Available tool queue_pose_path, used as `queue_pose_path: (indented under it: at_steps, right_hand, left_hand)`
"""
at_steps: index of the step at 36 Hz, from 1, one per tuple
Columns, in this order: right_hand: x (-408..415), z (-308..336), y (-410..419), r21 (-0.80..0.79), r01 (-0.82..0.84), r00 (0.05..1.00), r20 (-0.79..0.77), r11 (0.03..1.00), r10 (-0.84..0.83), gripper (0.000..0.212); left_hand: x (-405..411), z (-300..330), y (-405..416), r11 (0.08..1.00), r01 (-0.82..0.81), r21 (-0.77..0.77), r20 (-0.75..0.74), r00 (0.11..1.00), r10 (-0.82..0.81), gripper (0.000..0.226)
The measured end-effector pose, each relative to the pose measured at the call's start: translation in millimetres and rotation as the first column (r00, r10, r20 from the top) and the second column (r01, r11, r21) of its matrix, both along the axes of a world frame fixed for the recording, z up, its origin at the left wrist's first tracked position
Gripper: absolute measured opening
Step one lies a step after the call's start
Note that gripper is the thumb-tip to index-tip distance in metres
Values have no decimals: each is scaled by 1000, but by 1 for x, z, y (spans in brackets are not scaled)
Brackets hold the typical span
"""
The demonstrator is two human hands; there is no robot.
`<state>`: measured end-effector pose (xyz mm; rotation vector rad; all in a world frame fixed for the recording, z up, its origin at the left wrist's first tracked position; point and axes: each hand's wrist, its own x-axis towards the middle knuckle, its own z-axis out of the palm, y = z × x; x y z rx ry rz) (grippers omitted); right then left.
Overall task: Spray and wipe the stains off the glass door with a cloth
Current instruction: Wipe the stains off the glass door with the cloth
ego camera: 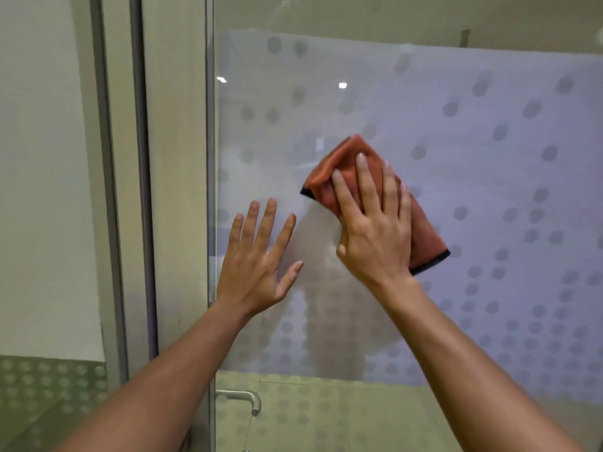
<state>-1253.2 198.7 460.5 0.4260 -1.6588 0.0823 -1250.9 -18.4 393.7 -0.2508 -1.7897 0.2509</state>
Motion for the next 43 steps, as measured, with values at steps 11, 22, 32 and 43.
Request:
queue_pose_path:
  at_steps: [11, 22, 32, 43]
  right_hand:
    - [6, 60, -12, -33, 15, 1000, 13, 999, -15, 86]
    - [4, 56, -13, -16, 27, 1000, -15, 1000, -27, 84]
    - [2, 36, -20, 125, 14, 999, -44, 992, -9, 70]
    - [-4, -23, -29, 193, -60, 997, -36, 979, 68, 69]
  left_hand:
    - [-1, -1, -2, 1000, -3, -10, 26, 1000, 3, 79]
    - [1, -1, -1, 1000, -21, 10, 52, 998, 20, 86]
    - [1, -3, -4, 1000, -15, 6, 24, 1000, 15, 90]
    - [3, -23, -15, 1000, -11, 10, 28, 1000, 11, 91]
